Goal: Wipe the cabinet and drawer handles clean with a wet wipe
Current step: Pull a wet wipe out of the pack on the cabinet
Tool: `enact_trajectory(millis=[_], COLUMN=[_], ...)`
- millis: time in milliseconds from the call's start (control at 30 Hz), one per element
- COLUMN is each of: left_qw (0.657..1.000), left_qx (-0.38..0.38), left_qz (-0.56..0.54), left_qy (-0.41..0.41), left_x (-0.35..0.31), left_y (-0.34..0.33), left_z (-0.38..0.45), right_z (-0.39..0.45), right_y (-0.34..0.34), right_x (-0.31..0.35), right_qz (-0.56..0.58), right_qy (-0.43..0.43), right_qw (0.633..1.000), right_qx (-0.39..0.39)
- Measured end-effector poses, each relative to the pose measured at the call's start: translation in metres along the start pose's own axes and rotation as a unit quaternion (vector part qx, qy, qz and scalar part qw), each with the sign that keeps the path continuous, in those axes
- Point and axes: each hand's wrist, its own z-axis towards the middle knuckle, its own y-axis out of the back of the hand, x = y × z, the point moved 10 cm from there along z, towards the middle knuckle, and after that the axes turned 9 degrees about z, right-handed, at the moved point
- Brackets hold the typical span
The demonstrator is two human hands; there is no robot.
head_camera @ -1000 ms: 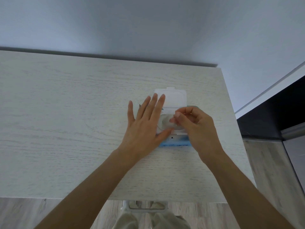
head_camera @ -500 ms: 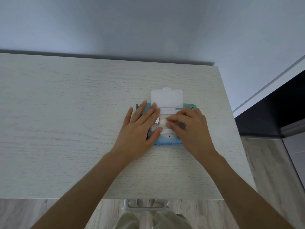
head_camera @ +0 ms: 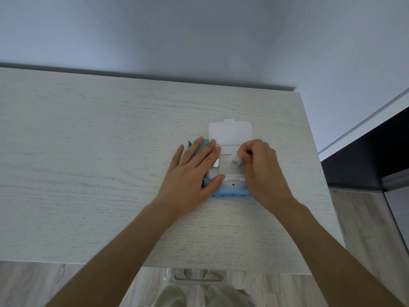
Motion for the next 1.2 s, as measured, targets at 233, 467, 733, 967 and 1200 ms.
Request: enact_trajectory(millis=[233,467,733,967,1200], left_qw=[0.999,1.0,1.0,1.0,0.999], left_qx=[-0.015,-0.01,-0.01,-0.002,-0.004], left_qz=[-0.029,-0.017,-0.023,-0.017,-0.031], left_qy=[-0.003,0.001,0.001,0.007,0.013], left_x=[-0.001,0.0,-0.002,0.0,-0.002], left_y=[0.002,0.002,0.003,0.004,0.004], left_z=[0.0,-0.001,0.0,0.0,0.0], right_z=[-0.009,-0.002,-0.003,-0.004,-0.011], right_y=[-0.004,-0.001,-0.007,0.02,-0.014], right_x=[0.028,0.019,0.022,0.025,0.027], right_qz=[-0.12,-0.078,-0.07,-0.044,-0.087], right_qy=[0.119,0.051,0.047,0.068,0.079], right_qw=[0.985,0.996,0.996,0.993,0.993], right_qx=[0.02,-0.01,-0.009,-0.09,-0.007])
